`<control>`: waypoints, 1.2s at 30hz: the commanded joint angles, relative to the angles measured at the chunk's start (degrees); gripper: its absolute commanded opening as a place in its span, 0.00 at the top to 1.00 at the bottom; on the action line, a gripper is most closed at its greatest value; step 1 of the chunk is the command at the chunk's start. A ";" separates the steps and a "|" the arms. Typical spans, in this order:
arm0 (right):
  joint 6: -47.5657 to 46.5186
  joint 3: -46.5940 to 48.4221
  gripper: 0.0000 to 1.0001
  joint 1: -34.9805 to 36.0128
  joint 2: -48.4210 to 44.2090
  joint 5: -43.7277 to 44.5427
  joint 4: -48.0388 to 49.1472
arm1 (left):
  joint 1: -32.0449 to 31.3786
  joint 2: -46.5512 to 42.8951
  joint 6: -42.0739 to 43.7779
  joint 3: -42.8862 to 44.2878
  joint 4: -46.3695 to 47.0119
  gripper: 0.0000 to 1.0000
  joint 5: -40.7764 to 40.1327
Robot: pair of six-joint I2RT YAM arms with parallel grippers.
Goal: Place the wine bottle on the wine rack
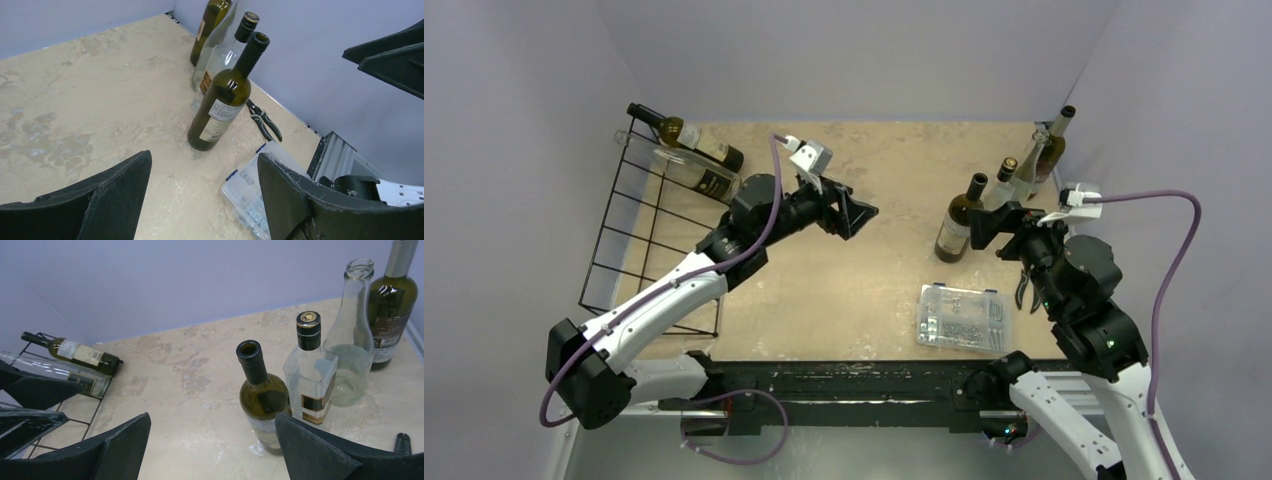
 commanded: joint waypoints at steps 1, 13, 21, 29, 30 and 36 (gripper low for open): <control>1.14 -1.35 0.01 0.27 -2.43 -2.47 2.44 | -2.36 1.53 0.52 -1.44 8.59 0.24 -2.98; -0.60 -4.21 0.01 0.26 -7.31 -1.41 4.24 | -7.99 9.54 -3.26 5.32 11.00 0.27 -6.51; 0.04 -4.67 0.01 0.24 -11.77 0.08 4.64 | -11.58 16.74 0.09 10.38 13.94 0.25 -9.91; 2.71 -1.00 0.01 0.28 -14.95 6.50 -0.38 | -18.12 25.11 8.01 21.27 9.14 0.20 -21.04; 2.72 -0.61 0.01 0.27 -15.39 7.50 -0.97 | -18.59 26.20 8.14 22.19 9.27 0.19 -21.20; 0.29 1.71 0.01 1.02 -13.78 12.90 -3.67 | -19.42 33.07 9.23 27.41 11.74 0.16 -21.52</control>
